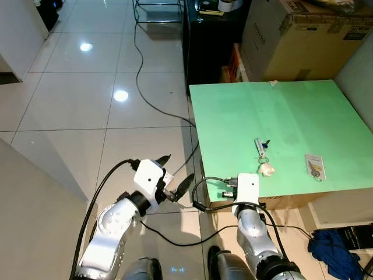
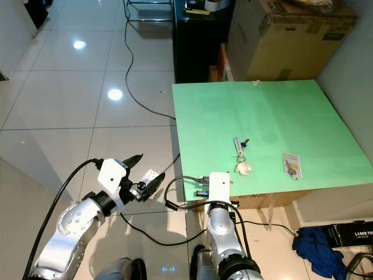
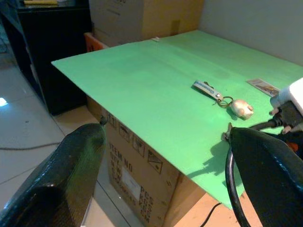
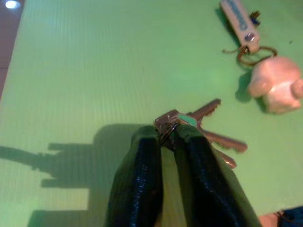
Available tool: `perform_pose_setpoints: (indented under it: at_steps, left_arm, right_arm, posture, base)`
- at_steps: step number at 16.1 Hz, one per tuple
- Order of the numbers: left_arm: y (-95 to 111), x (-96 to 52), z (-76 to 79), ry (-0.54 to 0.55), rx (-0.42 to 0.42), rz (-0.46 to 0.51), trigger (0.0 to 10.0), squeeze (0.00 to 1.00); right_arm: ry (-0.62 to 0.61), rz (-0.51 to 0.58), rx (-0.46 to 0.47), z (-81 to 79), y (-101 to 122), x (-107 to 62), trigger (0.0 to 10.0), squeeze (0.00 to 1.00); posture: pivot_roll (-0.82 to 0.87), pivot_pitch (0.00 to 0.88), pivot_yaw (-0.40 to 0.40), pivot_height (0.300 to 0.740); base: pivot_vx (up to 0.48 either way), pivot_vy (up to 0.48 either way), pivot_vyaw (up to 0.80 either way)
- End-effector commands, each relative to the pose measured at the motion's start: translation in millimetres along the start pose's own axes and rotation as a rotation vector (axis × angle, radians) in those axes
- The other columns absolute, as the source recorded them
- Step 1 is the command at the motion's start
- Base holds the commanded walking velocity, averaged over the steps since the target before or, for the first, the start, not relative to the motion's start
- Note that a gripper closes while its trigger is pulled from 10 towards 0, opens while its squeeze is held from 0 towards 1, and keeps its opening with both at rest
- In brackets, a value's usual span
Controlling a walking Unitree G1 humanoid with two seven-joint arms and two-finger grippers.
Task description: Hang keys on a hook
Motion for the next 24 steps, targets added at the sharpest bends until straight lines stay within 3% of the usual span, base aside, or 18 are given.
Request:
perform_pose_setpoints:
  at_steps: [1,2,8,10,14,16,17,19,20,24]
  left_arm:
    - [-4,2.8,2.5,-0.01,0.005,-0.01,10.0,0.0]
    - [-3,3.9,1.9,-0.01,0.006,-0.008,10.0,0.0]
    - [3,19.1,-3.6,-0.01,0.02,0.024,10.0,0.0]
    - [6,27.2,-4.9,-0.011,0.021,0.04,10.0,0.0]
    - [12,37.6,-14.1,0.047,-0.047,0.076,10.0,0.0]
    - [12,41.1,-16.3,0.056,-0.054,0.085,10.0,0.0]
    - [12,41.6,-16.0,0.056,-0.051,0.085,10.0,0.0]
    - [10,42.8,-15.5,0.058,-0.038,0.081,10.0,0.0]
    - [9,43.5,-14.9,0.058,-0.031,0.077,10.0,0.0]
    - [4,41.1,-13.9,0.064,-0.005,0.059,10.0,0.0]
  right_arm:
    - [0.009,0.037,-0.005,1.6,10,3.8,0.0,0.0]
    - [0.012,0.052,-0.008,1.6,14,4.9,0.0,0.0]
    - [0.045,0.296,-0.018,9.4,85,18.7,0.0,0.0]
    - [0.051,0.411,0.003,17.2,124,20.1,0.0,0.0]
    - [0.108,0.469,0.059,24.0,156,18.6,0.0,0.0]
    - [0.12,0.46,0.03,27.4,154,15.7,0.0,0.0]
    - [0.107,0.429,0.013,29.8,146,17.0,10.0,0.0]
    - [0.105,0.347,0.033,32.9,122,18.7,10.0,0.0]
    - [0.1,0.301,0.045,35.4,109,19.6,10.0,1.0]
    - [0.086,0.225,0.031,39.9,86,22.6,10.0,1.0]
  posture:
    - [0.0,0.147,-0.018,0.74]
    - [0.0,0.147,-0.018,0.74]
    - [-0.02,0.089,-0.008,0.74]
    - [-0.04,0.056,-0.004,0.74]
    - [-0.06,0.01,0.002,0.74]
    - [-0.07,0.0,0.005,0.74]
    - [-0.07,0.0,0.009,0.74]
    - [-0.07,0.001,0.012,0.74]
    - [-0.07,0.004,0.013,0.74]
    - [-0.06,0.03,0.021,0.74]
  base:
    - [0.0,0.0,0.0]
    - [0.0,0.0,0.0]
    - [0.0,0.0,0.0]
    - [0.0,0.0,0.0]
    - [0.0,0.0,0.0]
    - [0.0,0.0,0.0]
    - [0.0,0.0,0.0]
    - [0.0,0.0,0.0]
    - [0.0,0.0,0.0]
    - [0.0,0.0,0.0]
Point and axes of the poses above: a point about 5 cm out from each wrist's last joint towards the gripper, its own x axis pointing out of the wrist towards the gripper, its own y axis along the axis of the wrist's last joint, z = x × y, the point moved 4 cm from there along x, pointing out of the wrist towards the gripper, and after that the axes turned 6 degrees about -x, right-handed, at the moved point
